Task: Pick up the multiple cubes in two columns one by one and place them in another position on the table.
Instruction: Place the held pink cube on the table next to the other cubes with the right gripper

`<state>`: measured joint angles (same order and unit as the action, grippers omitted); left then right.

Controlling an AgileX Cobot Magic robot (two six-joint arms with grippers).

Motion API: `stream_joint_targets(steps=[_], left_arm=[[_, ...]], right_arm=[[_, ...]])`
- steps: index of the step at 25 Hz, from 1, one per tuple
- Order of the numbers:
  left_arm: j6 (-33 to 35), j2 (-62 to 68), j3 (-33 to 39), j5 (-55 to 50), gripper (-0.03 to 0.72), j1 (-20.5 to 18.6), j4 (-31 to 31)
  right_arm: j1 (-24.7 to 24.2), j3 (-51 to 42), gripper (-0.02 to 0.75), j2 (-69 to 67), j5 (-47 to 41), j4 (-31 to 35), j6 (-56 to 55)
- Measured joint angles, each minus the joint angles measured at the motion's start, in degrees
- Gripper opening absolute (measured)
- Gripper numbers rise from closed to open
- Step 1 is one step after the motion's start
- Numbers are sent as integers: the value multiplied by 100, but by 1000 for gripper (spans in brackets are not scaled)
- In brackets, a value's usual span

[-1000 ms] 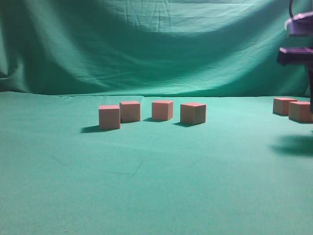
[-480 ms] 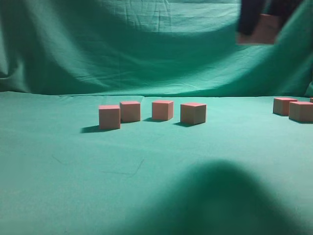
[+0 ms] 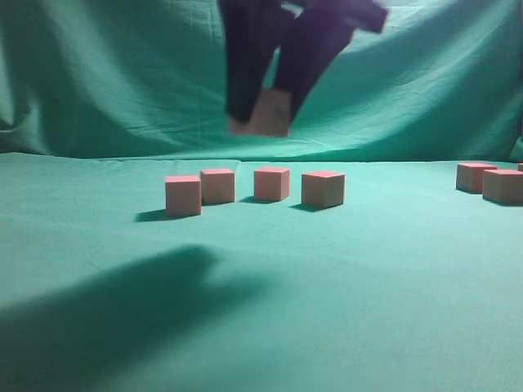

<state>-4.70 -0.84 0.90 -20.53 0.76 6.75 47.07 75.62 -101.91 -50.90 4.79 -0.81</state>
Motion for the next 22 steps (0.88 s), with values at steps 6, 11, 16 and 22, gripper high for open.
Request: stream_joint_targets(steps=[6, 11, 16, 22], left_arm=[[0, 0, 0, 0, 0, 0, 0], [0, 0, 0, 0, 0, 0, 0], [0, 0, 0, 0, 0, 0, 0], [0, 0, 0, 0, 0, 0, 0]], right_arm=[[21, 849, 262, -937, -79, 187, 265], [21, 1241, 262, -1477, -177, 219, 385], [21, 1463, 262, -1787, -181, 219, 454], [21, 1501, 262, -1878, -31, 145, 454]])
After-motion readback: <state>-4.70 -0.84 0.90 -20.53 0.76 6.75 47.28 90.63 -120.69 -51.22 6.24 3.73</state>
